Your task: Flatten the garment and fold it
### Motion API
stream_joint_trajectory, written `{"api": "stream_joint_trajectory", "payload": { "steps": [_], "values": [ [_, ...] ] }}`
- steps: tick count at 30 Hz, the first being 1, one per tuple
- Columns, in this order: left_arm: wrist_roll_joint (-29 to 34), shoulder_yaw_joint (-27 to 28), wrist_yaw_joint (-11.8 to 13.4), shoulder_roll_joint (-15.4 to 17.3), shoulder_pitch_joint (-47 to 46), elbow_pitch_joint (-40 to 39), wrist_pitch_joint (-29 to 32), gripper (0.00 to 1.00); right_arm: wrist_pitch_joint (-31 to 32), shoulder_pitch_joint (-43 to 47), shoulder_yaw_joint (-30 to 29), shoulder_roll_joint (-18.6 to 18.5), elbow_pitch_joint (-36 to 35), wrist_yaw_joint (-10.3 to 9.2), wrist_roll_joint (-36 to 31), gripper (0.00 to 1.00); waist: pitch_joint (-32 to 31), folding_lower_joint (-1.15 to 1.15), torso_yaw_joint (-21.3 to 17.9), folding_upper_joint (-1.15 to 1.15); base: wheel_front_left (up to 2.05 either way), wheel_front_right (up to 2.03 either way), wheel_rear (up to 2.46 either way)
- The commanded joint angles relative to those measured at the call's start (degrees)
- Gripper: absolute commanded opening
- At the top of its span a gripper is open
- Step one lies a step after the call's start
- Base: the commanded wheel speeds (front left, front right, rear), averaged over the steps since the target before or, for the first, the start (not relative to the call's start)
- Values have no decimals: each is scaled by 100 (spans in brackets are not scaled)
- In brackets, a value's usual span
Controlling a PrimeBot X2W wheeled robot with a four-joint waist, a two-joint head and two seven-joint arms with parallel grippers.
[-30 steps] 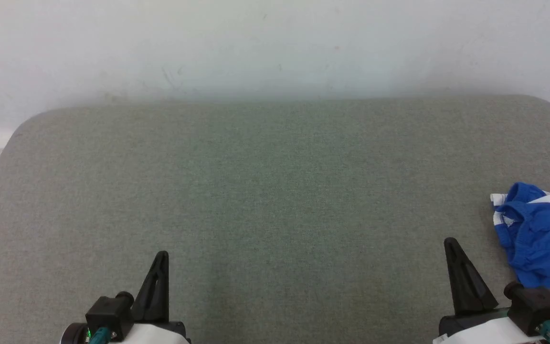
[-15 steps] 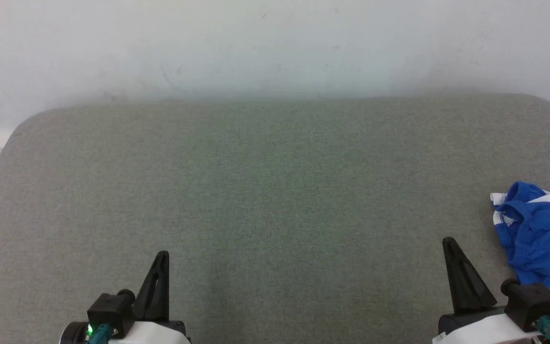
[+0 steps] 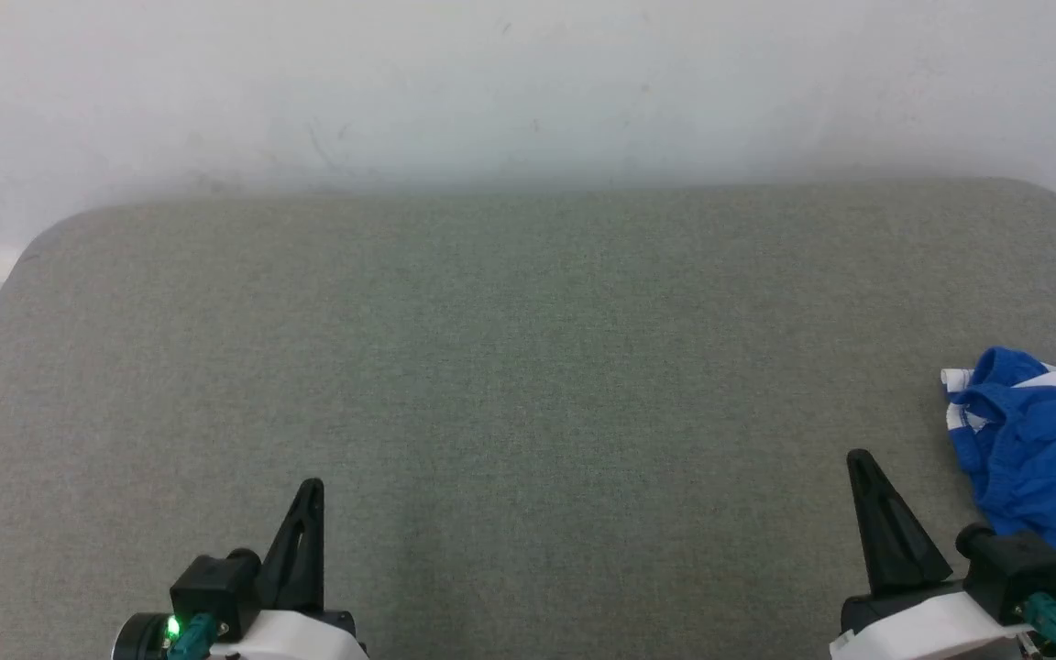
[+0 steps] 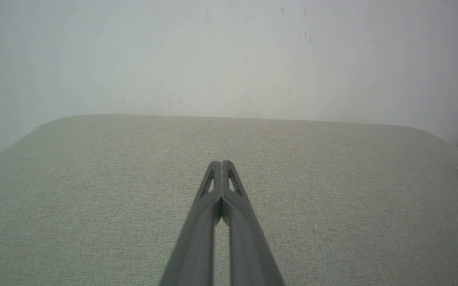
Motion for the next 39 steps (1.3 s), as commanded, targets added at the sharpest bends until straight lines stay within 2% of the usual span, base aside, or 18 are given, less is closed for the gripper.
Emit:
{"api": "stream_joint_trajectory", "payload": {
  "steps": [1, 39],
  "values": [
    [62, 10, 38, -3, -113, -42, 35, 0, 52, -91, -17, 4, -18, -3, -69, 0, 2, 0, -1, 0, 0, 0, 0],
    [293, 37, 185, -6, -271, -240, 468, 0, 469, -335, -66, 7, -40, -7, -397, 0, 43, 0, -19, 0, 0, 0, 0]
  ]
}}
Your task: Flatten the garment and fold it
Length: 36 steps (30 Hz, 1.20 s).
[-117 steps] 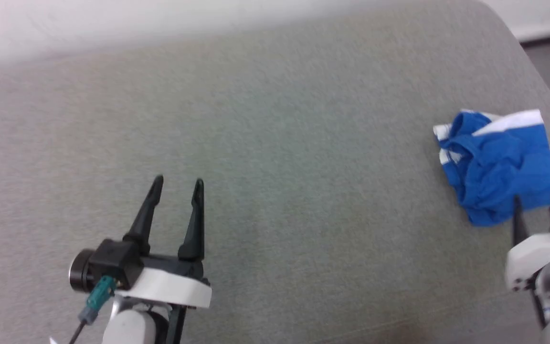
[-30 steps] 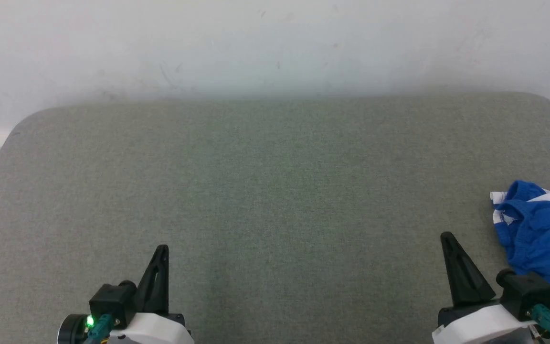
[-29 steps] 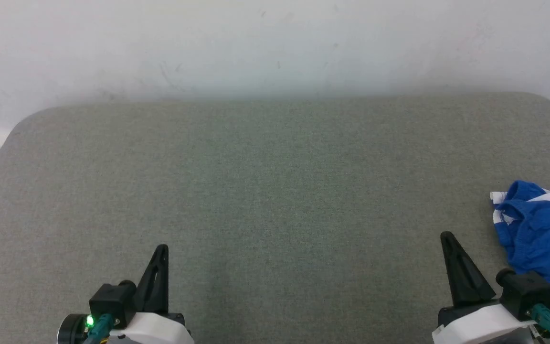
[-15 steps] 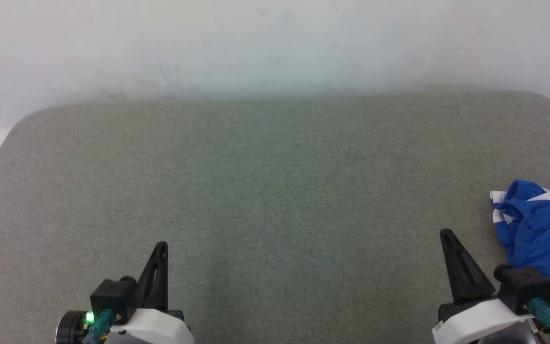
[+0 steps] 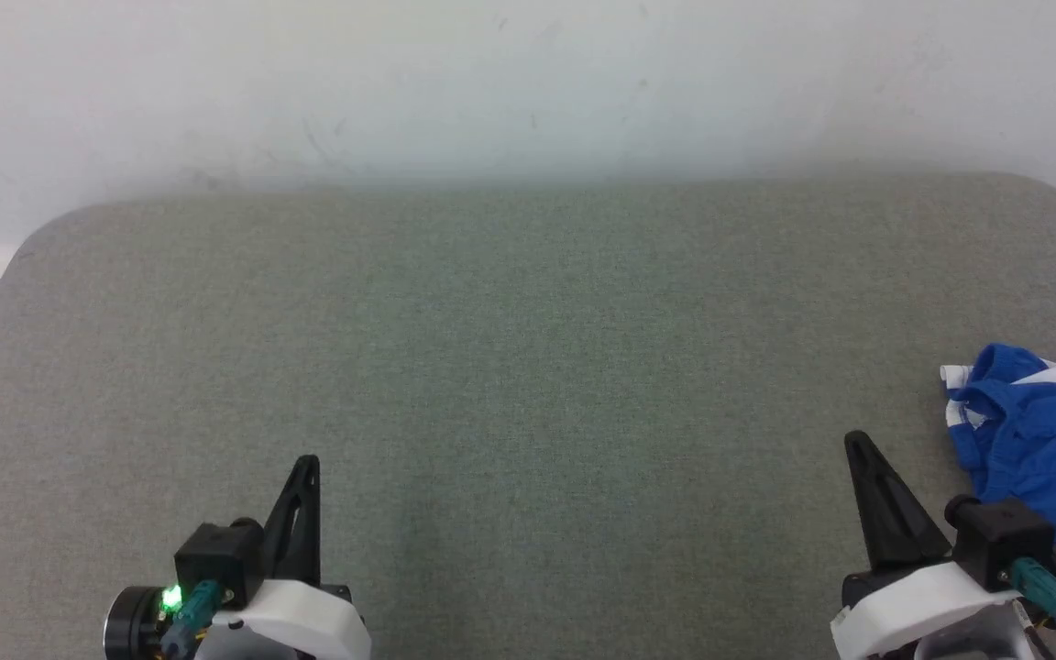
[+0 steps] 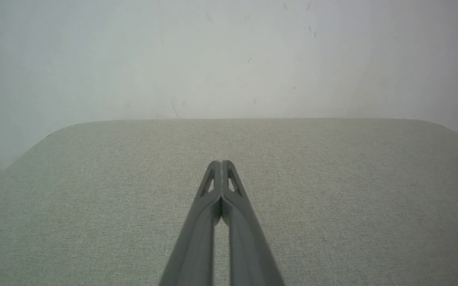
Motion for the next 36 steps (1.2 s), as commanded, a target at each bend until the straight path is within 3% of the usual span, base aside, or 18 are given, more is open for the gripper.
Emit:
{"api": "stream_joint_trajectory", "payload": {
  "steps": [1, 36],
  "values": [
    [47, 15, 39, -5, -85, -42, 35, 0, 33, -95, -2, 7, -34, -7, -58, 0, 1, 0, 0, 0, 0, 0, 0],
    [265, 40, 179, -8, -233, -229, 445, 0, 427, -326, -48, 10, -55, -10, -368, 0, 40, 0, -17, 0, 0, 0, 0]
  ]
}}
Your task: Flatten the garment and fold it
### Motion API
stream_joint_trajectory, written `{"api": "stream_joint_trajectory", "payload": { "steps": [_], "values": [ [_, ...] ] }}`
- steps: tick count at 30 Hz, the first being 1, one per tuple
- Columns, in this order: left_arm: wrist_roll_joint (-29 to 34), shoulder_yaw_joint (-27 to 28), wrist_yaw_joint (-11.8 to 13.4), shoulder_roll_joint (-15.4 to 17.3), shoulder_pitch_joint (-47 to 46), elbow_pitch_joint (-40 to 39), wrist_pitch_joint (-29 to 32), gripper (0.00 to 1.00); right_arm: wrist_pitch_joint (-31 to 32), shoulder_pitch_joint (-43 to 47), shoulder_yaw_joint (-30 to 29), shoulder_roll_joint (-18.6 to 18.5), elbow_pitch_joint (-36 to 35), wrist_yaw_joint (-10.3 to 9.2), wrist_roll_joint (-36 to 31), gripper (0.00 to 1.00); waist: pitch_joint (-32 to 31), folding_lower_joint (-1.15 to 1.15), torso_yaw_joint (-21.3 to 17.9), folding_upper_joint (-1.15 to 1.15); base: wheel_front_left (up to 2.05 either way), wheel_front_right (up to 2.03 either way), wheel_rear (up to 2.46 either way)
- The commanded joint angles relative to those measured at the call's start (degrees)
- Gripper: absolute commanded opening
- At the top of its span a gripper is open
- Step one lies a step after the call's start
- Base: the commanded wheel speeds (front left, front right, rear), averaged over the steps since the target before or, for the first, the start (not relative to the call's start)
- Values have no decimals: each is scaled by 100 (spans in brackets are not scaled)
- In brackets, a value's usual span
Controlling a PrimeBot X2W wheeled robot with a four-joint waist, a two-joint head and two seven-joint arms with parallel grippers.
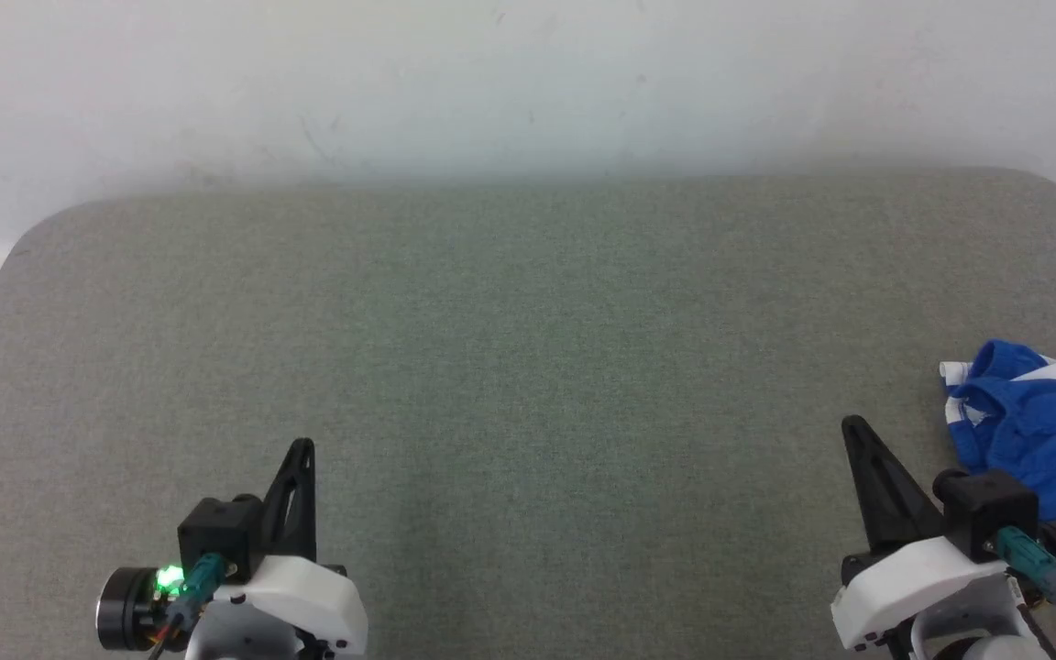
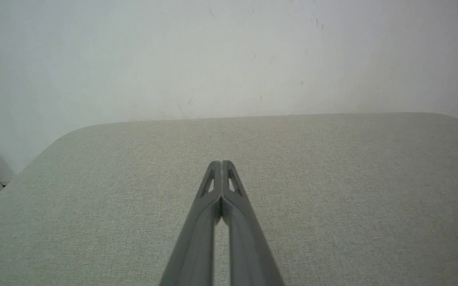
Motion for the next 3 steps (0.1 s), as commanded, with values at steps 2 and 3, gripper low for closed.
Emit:
{"api": "stream_joint_trajectory", "payload": {
  "steps": [2, 3],
  "values": [
    [76, 25, 46, -8, -102, -52, 37, 0, 46, -112, -13, 9, -36, -10, -74, 0, 3, 0, -1, -1, 0, 0, 0],
    [83, 26, 50, -8, -106, -57, 49, 0, 58, -119, -15, 9, -36, -10, -83, 0, 4, 0, -2, -1, 0, 0, 0]
  ]
}}
